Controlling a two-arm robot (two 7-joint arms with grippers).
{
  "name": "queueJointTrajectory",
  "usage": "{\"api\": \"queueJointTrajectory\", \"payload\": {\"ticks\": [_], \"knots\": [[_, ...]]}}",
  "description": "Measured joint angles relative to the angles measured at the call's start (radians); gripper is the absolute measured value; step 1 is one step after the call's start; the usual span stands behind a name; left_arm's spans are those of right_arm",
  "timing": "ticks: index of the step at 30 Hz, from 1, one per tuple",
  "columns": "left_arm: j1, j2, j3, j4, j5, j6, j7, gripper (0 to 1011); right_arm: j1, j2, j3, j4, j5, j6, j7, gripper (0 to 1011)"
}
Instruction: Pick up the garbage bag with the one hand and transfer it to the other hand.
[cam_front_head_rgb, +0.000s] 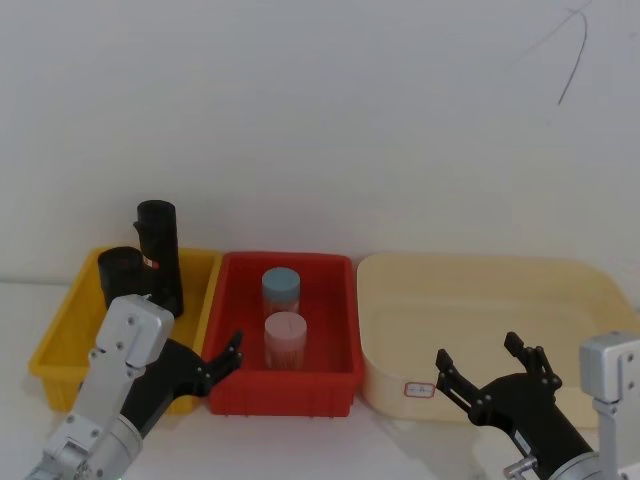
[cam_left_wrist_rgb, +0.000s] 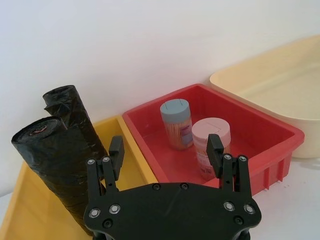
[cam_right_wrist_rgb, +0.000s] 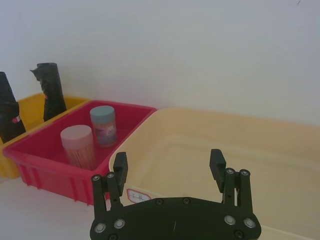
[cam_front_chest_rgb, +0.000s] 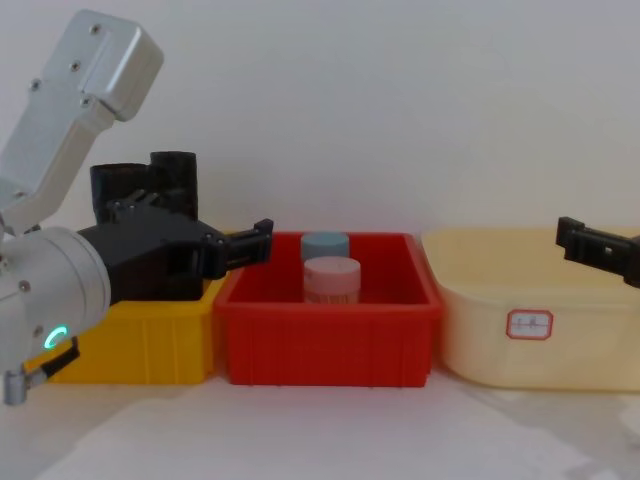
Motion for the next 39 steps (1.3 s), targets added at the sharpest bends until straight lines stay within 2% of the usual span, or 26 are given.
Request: {"api": "queueJointTrajectory", "payload": {"ticks": [25, 39], "knots": [[0.000, 0.001, -0.003, 0.000, 0.000, -0.006, -0.004, 1001, 0.000, 0.000, 0.000, 0.000, 0.000, 0.000, 0.000, 1001], [0.019, 0.026, -0.044, -0.005, -0.016, -0.040, -0.027, 1000, 0.000, 0.000, 0.000, 0.000, 0.000, 0.000, 0.000, 1001]]}}
